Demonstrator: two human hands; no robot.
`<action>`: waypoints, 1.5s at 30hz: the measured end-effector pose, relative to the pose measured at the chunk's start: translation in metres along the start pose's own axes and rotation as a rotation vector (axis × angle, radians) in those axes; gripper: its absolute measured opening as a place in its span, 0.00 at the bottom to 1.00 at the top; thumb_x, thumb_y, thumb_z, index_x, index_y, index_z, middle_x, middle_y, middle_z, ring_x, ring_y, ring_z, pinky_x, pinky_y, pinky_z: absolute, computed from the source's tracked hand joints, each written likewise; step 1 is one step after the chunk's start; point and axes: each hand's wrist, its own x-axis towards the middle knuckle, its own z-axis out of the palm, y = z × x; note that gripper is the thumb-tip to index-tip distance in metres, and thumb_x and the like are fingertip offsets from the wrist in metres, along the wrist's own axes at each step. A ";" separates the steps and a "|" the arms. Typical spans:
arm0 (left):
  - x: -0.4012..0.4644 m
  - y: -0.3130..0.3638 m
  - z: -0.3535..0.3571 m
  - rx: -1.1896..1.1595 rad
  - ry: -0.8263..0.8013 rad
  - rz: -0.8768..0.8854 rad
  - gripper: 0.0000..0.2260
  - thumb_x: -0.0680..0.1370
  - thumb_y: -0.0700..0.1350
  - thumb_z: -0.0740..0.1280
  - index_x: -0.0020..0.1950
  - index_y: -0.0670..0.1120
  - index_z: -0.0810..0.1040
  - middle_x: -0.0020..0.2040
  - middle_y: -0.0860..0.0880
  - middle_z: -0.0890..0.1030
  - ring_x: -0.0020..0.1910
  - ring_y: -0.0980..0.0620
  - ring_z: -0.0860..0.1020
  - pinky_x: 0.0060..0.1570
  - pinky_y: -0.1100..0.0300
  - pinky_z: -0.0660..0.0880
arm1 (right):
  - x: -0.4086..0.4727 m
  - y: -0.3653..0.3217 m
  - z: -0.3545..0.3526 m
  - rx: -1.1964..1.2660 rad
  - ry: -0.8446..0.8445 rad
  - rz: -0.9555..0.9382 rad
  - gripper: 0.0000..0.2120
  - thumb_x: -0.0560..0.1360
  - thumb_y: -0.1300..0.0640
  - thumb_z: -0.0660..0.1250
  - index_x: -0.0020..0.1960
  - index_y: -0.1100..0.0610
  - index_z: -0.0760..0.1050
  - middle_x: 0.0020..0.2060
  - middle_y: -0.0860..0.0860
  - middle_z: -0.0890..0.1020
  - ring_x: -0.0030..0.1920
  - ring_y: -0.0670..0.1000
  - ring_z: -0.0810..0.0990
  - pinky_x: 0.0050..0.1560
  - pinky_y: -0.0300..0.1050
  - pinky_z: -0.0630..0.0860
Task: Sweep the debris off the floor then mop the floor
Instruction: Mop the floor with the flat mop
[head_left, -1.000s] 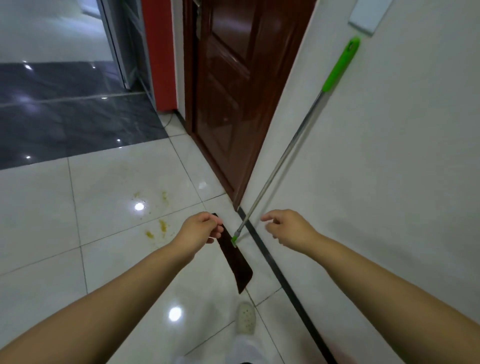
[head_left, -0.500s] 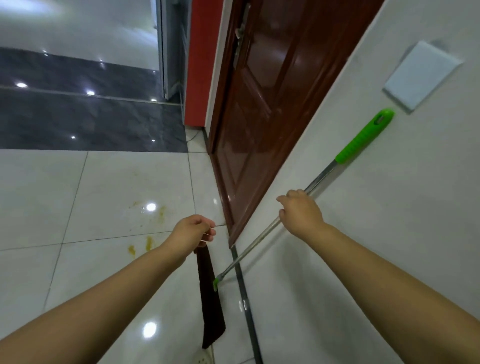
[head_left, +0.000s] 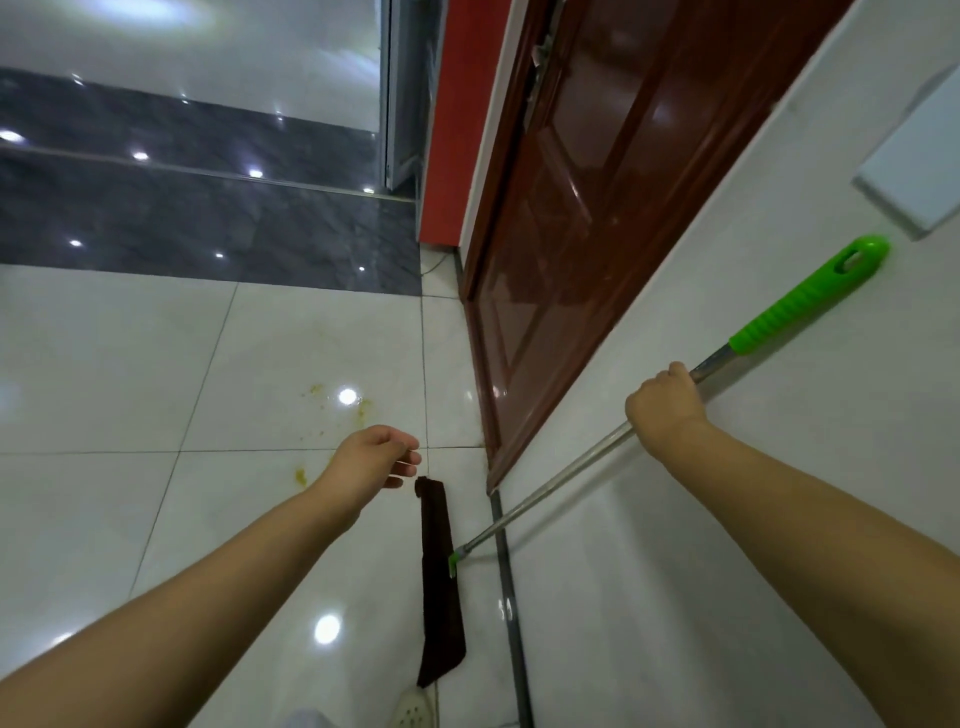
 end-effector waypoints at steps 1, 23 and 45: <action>-0.002 -0.004 -0.005 0.001 0.001 0.005 0.09 0.80 0.38 0.57 0.51 0.40 0.78 0.44 0.44 0.81 0.41 0.50 0.79 0.43 0.60 0.75 | -0.004 -0.003 -0.003 0.006 0.003 0.002 0.13 0.75 0.61 0.63 0.57 0.51 0.77 0.54 0.48 0.80 0.57 0.50 0.76 0.66 0.46 0.61; -0.086 -0.105 -0.273 -0.016 -0.024 0.025 0.10 0.79 0.36 0.56 0.49 0.40 0.77 0.42 0.45 0.80 0.40 0.50 0.77 0.41 0.60 0.74 | -0.194 -0.098 -0.245 -0.107 -0.111 0.227 0.14 0.76 0.62 0.63 0.34 0.53 0.64 0.28 0.46 0.66 0.31 0.47 0.66 0.54 0.42 0.66; -0.189 -0.189 -0.317 0.089 -0.119 -0.035 0.09 0.80 0.37 0.57 0.52 0.39 0.76 0.41 0.45 0.79 0.37 0.51 0.77 0.41 0.60 0.75 | -0.355 -0.250 -0.266 0.256 -0.333 0.216 0.10 0.77 0.59 0.63 0.37 0.53 0.68 0.32 0.47 0.71 0.30 0.47 0.69 0.39 0.41 0.66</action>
